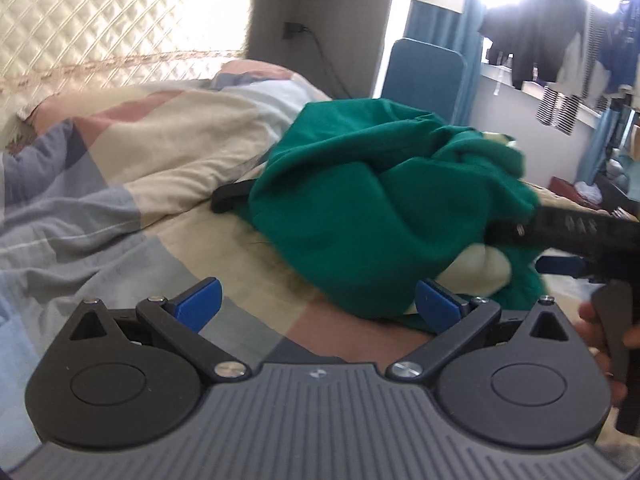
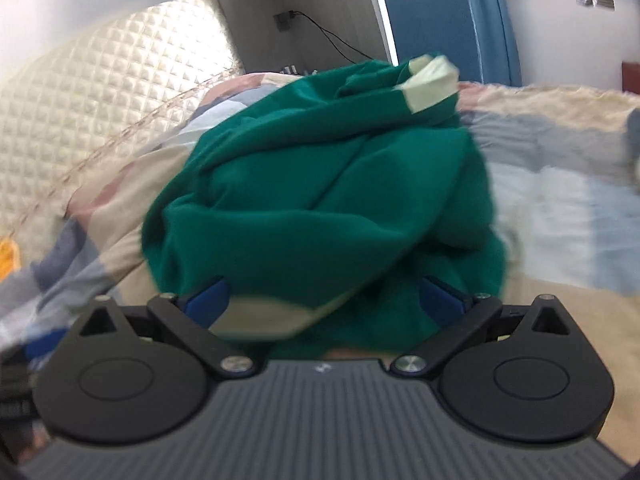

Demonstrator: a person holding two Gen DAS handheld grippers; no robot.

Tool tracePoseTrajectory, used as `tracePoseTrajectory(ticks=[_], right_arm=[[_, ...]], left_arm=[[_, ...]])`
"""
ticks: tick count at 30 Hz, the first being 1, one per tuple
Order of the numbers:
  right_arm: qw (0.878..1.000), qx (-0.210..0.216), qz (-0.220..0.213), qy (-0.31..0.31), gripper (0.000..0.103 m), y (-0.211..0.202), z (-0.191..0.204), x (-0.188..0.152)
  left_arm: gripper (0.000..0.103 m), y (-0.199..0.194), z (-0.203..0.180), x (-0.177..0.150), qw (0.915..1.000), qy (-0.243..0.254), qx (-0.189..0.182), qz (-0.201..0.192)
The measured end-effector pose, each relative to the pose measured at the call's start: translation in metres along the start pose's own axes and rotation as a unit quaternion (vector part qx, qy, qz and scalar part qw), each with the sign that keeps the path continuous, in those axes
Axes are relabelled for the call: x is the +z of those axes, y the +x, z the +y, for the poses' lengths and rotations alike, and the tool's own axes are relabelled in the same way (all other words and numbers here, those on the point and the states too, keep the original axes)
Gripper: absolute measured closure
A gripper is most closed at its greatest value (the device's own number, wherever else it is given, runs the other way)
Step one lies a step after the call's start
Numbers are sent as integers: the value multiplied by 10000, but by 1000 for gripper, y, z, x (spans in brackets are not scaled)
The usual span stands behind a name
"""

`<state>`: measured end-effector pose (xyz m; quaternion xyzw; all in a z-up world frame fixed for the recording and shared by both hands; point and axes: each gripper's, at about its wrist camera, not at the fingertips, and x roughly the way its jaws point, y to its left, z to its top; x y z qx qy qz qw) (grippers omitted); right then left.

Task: Fold large clothes
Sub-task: 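Reach both tools into the crumpled green sweatshirt, then close the right gripper on the sweatshirt while the left gripper grasps another edge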

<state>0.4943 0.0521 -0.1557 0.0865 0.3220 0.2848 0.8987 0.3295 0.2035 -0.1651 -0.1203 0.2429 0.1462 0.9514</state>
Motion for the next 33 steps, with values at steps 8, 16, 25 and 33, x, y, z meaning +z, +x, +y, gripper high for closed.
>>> tracePoseTrajectory(ticks=[8, 16, 25, 33], right_arm=[[9961, 667, -104, 561, 0, 52, 3, 19], [9963, 792, -159, 289, 60, 20, 13, 31], [9939, 735, -779, -277, 71, -111, 29, 23], [9910, 622, -1065, -525, 73, -232, 40, -11]], left_arm=[[0, 33, 31, -12, 9982, -596, 39, -37], [0, 16, 34, -12, 9969, -702, 78, -334], [0, -48, 24, -6, 9958, -494, 26, -777], [0, -124, 18, -7, 9921, -744, -346, -954]])
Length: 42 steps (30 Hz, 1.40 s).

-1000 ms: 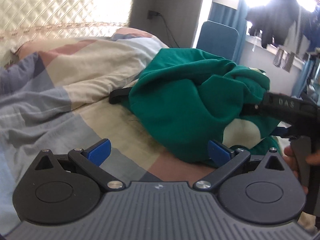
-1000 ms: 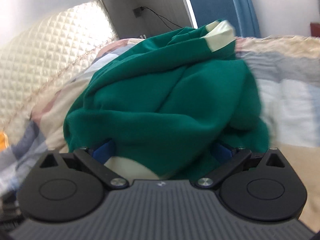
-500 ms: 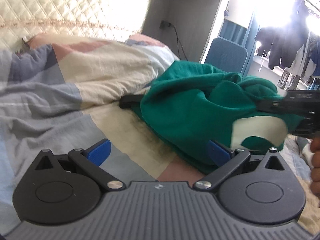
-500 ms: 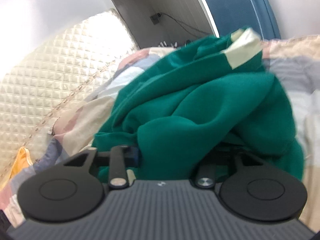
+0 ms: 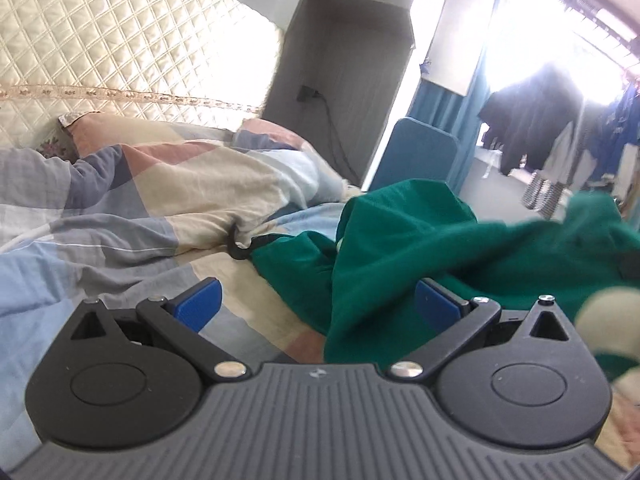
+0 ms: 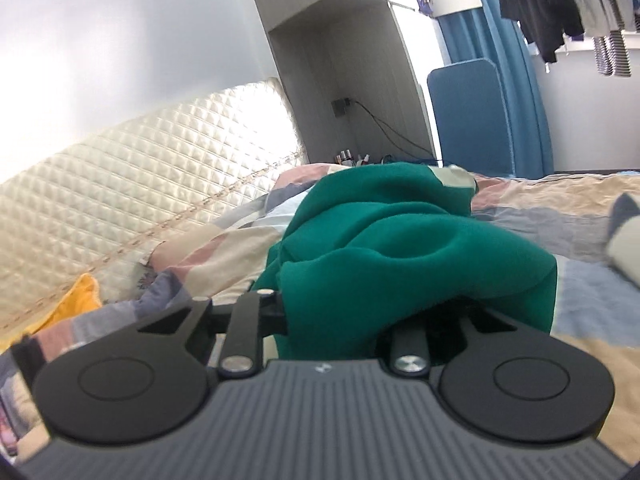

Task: Fold large clothes
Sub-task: 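Close the right gripper on the sweatshirt while the left gripper grasps another edge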

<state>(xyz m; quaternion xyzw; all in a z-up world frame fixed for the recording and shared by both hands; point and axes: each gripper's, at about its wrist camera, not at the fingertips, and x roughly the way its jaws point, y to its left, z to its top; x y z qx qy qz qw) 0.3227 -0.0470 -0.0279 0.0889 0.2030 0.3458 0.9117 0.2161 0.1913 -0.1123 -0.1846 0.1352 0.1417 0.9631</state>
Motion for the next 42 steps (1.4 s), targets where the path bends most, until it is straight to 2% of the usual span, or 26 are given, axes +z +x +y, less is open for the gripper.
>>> tracePoseTrajectory(ticks=[4, 8, 13, 16, 18, 19, 22, 24, 30, 35, 39, 42], right_arm=[[10000, 9, 5, -99, 73, -59, 16, -18], [9995, -86, 251, -190, 73, -84, 28, -40], [9925, -481, 1121, -9, 69, -83, 31, -80], [9855, -662, 1515, 382, 64, -77, 18, -100], [9836, -632, 1590, 576, 61, -76, 11, -103], [9833, -616, 1571, 684, 60, -78, 8, -101], [9838, -538, 1458, 888, 42, -84, 4, -96], [9839, -497, 1378, 1022, 17, -89, 0, -97], [9805, -571, 1004, 1589, 17, -107, -23, -87], [9621, -785, 604, 2539, 17, -122, -60, -82], [9508, -1234, 505, 2797, 16, -120, -85, -87], [9462, -1173, 457, 2982, 15, -114, -101, -88]], left_arm=[[0, -36, -8, 2, 9998, -115, -180, -29], [0, -70, -19, -5, 9988, -220, -422, 92], [0, -91, -41, -22, 9957, -265, -639, 611], [0, -94, -53, -35, 9935, -54, -731, 866], [0, -92, -54, -42, 9922, -64, -713, 1024], [0, -90, -54, -44, 9909, -114, -745, 1114], [0, -81, -51, -48, 9856, -265, -910, 1402], [0, -74, -47, -47, 9838, -355, -944, 1484], [0, -61, -34, -46, 9796, -677, -932, 1644], [0, -43, -23, -50, 9710, -1068, -896, 1942], [0, -33, -18, -55, 9694, -1236, -818, 1956], [0, -23, -17, -58, 9668, -1347, -864, 1994]])
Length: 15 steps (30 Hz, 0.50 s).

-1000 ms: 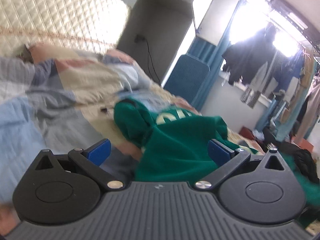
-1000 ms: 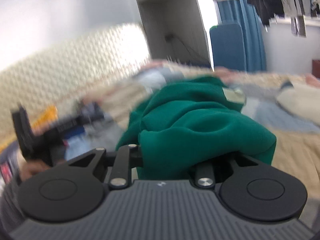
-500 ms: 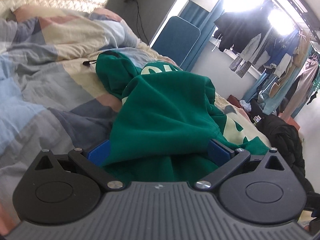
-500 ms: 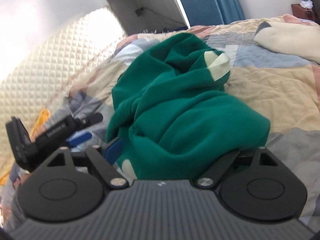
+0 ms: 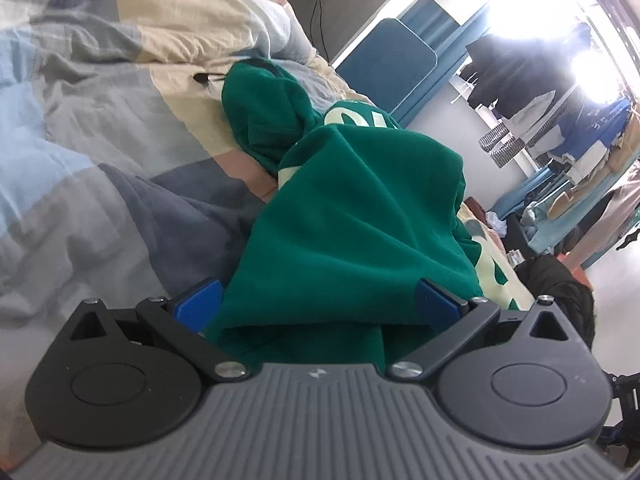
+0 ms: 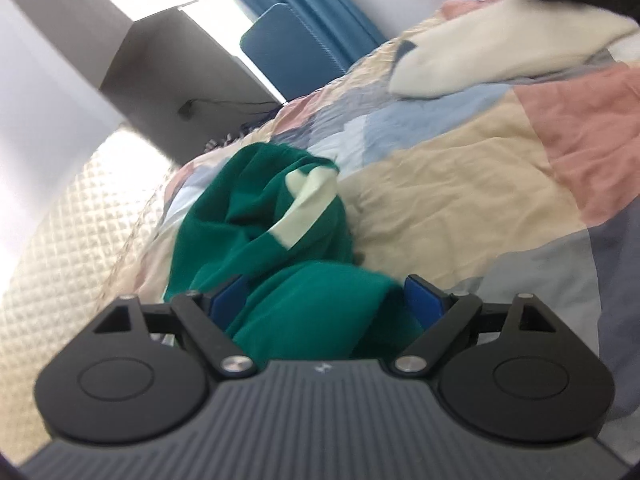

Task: Fold large clothes
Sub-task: 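Close the right gripper on the sweatshirt while the left gripper grasps another edge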

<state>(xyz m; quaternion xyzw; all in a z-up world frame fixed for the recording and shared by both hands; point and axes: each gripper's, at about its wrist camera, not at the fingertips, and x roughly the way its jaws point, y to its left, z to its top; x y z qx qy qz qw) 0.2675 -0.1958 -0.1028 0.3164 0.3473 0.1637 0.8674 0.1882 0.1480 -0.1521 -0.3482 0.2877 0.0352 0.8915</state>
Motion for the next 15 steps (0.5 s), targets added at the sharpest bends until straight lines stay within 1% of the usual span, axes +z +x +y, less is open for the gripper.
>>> tracePoseTrajectory(ticks=[3, 6, 9, 12, 15], right_arm=[[9998, 190, 46, -79, 15, 8, 1, 4], [9986, 372, 23, -375, 15, 10, 9, 3], [9963, 386, -128, -754, 15, 7, 19, 2], [9911, 367, -293, -1247, 15, 6, 34, 1], [9816, 482, -507, -1778, 15, 8, 54, -1]], left_arm=[[0, 11, 0, 0, 9999, -45, -91, 74], [0, 19, -4, 2, 9999, 117, 27, -22], [0, 26, -4, 5, 9999, 47, -134, -24], [1, 30, -3, 10, 9993, -106, -341, -101], [2, 37, -1, 16, 9985, -249, -468, -123]])
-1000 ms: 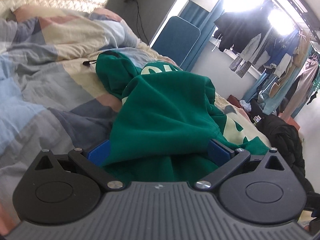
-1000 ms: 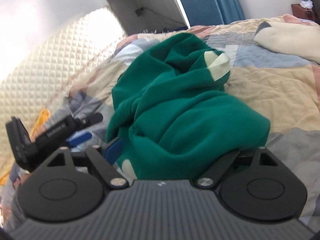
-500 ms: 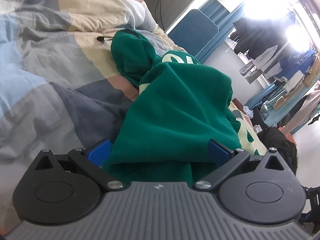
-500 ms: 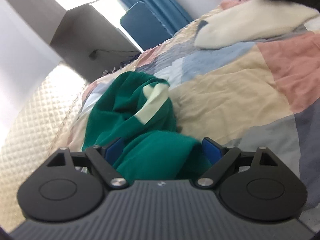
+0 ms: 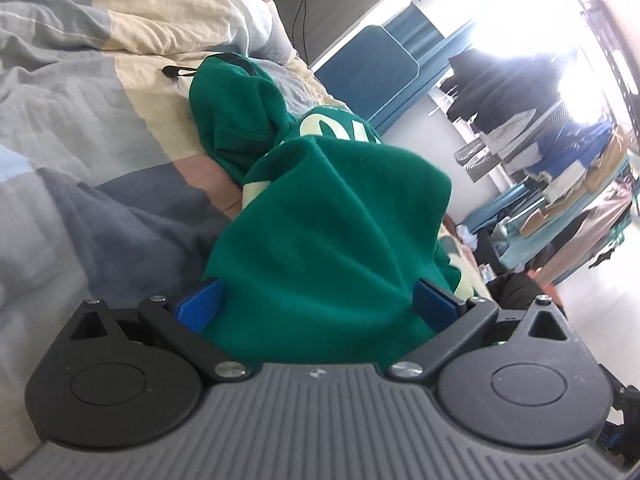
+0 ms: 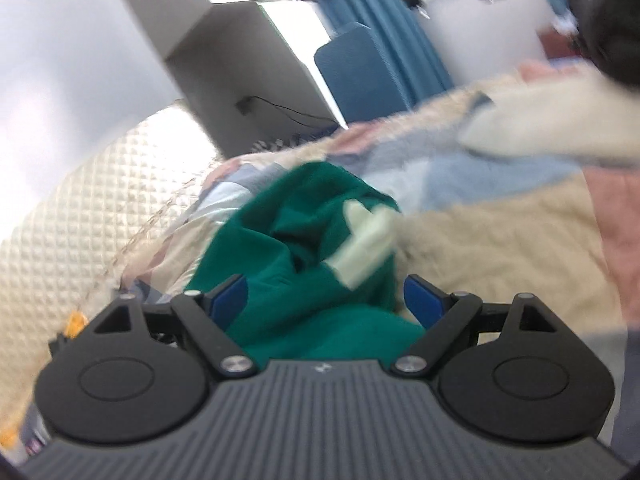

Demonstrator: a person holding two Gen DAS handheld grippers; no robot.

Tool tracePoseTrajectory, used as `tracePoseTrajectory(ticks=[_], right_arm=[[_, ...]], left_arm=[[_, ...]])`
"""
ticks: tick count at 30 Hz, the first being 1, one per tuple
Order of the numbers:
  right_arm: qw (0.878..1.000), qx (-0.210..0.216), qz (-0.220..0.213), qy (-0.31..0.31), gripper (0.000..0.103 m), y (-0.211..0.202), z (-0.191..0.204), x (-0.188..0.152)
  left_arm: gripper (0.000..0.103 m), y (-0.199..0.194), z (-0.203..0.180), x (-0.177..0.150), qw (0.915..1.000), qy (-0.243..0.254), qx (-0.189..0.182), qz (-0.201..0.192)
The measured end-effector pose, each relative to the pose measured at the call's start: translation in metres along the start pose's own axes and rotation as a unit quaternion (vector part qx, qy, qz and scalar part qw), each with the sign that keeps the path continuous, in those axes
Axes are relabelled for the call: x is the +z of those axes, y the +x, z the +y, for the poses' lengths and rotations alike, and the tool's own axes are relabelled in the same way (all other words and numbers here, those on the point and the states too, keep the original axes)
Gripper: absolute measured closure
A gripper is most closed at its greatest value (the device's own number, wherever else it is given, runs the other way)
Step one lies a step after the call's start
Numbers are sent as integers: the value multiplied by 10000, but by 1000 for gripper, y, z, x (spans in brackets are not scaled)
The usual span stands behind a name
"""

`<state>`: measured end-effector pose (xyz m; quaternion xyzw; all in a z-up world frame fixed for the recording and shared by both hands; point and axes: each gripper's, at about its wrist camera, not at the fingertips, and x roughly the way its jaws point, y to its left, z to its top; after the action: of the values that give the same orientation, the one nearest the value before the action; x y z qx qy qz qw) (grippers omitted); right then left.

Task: Fold large clothes
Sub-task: 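Close the right gripper on the sweatshirt while the left gripper grasps another edge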

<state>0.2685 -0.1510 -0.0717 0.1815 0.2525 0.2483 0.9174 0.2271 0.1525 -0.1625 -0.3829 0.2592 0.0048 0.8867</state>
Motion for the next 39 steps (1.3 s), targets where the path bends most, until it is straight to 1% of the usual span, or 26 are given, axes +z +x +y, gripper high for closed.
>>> tracePoseTrajectory(ticks=[2, 3, 4, 5, 7, 8, 9, 11, 12, 14, 15, 16, 17, 18, 19, 20, 21, 23, 24, 28, 30, 32, 36, 39], right_arm=[[9996, 130, -39, -253, 15, 6, 13, 2], [9992, 209, 54, -334, 16, 10, 19, 3], [9989, 222, 159, -384, 17, 15, 24, 2], [9984, 177, 297, -446, 17, 22, 28, 1], [9965, -82, 610, -570, 17, 38, 33, -6], [9948, -231, 804, -579, 17, 46, 33, -10], [9939, -275, 920, -533, 16, 52, 31, -14], [9928, -162, 1114, -407, 15, 59, 29, -21], [9918, -92, 1205, -420, 15, 62, 31, -23], [9898, -24, 1316, -546, 15, 67, 37, -28], [9888, -12, 1351, -631, 16, 70, 40, -30], [9879, 0, 1379, -713, 19, 72, 43, -32], [9866, 6, 1415, -818, 27, 73, 47, -34], [9848, -9, 1447, -957, 37, 74, 52, -36], [9834, -20, 1459, -1078, 45, 73, 56, -36], [9826, -50, 1425, -1193, 57, 72, 60, -35], [9825, -92, 1367, -1264, 63, 68, 61, -34], [9834, -129, 1270, -1286, 73, 61, 62, -28], [9844, -135, 1201, -1278, 76, 57, 62, -24], [9897, -66, 771, -1202, 82, 37, 58, -4], [9922, -22, 564, -1108, 85, 29, 55, 10], [9942, 39, 346, -1018, 87, 22, 53, 23], [9945, -143, -17, -1037, 87, 23, 50, 53], [9967, -385, -161, -690, 87, 31, 31, 69]], left_arm=[[6, 7, 2, 2, 10000, -23, -18, 55], [8, 10, 2, 3, 10000, -10, 2, 89], [11, 14, 3, 4, 9999, -2, 32, 120], [15, 16, 4, 4, 9999, -3, 44, 146], [19, 21, 7, 5, 9998, -33, 37, 177], [23, 23, 7, 5, 9998, -37, 40, 198], [25, 25, 8, 5, 9997, -21, 37, 224], [33, 30, 6, 4, 9996, 87, 68, 277], [35, 32, 5, 3, 9994, 163, 96, 302], [45, 36, 0, 0, 9985, 364, 206, 364], [48, 38, -2, -1, 9978, 482, 262, 379], [56, 39, -4, -2, 9971, 591, 315, 370], [63, 38, -6, -2, 9966, 669, 340, 341], [66, 37, -7, -3, 9964, 711, 352, 296], [75, 35, -8, -2, 9963, 748, 355, 233], [82, 32, -10, -2, 9963, 783, 324, 157], [84, 28, -11, -1, 9964, 791, 305, 84], [93, 17, -9, 3, 9974, 684, 206, -60], [94, 11, -8, 5, 9978, 634, 141, -148], [95, -17, -2, 16, 9980, 357, -104, -520], [96, -33, 1, 21, 9966, 227, -251, -746], [96, -47, 5, 26, 9947, 78, -341, -963], [96, -61, 20, 36, 9901, -356, -448, -1284], [96, -65, 32, 44, 9872, -672, -453, -1371]])
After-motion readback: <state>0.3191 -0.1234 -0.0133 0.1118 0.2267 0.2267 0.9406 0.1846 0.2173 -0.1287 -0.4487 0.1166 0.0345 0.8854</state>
